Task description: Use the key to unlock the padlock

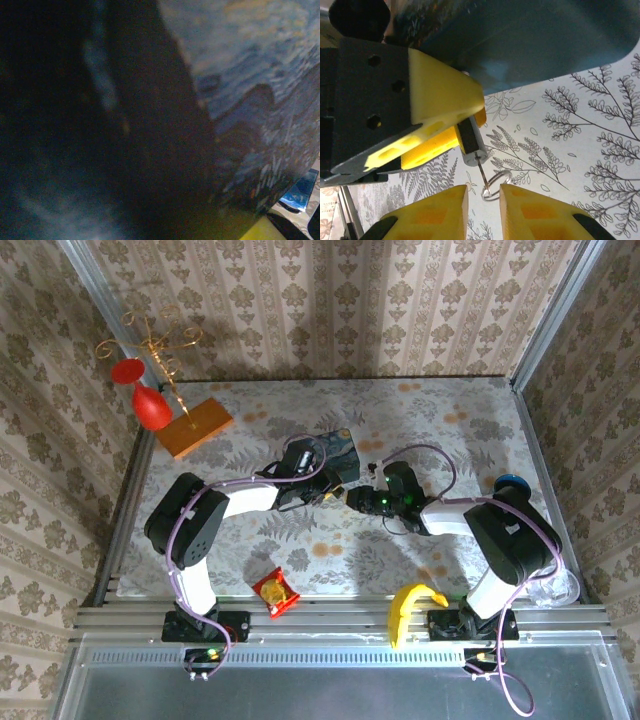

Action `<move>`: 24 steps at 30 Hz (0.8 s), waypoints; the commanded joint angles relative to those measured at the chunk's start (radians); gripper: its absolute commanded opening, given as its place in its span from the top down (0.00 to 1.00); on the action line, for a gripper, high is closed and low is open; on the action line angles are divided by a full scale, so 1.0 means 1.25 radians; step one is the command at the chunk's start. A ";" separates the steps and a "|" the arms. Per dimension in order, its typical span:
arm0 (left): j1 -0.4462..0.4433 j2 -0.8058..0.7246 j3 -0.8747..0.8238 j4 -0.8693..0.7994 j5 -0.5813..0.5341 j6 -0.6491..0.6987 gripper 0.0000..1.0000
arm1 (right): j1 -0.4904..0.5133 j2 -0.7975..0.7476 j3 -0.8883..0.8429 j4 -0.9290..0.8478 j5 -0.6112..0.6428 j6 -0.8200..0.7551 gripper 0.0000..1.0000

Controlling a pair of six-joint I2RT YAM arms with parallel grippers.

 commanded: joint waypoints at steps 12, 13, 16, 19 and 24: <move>0.003 0.012 -0.021 -0.023 0.062 -0.044 1.00 | 0.005 0.048 0.031 0.047 -0.019 0.006 0.87; 0.003 0.012 -0.020 -0.023 0.063 -0.044 1.00 | 0.006 0.050 0.032 0.049 -0.020 0.008 0.93; 0.002 0.011 -0.021 -0.023 0.065 -0.042 1.00 | 0.004 0.053 0.031 0.057 -0.016 0.012 1.00; -0.001 0.012 -0.021 -0.024 0.071 -0.040 1.00 | -0.001 0.056 0.026 0.085 -0.026 0.021 1.00; -0.006 0.016 -0.017 -0.028 0.094 -0.034 1.00 | -0.013 0.065 0.015 0.142 -0.055 0.025 1.00</move>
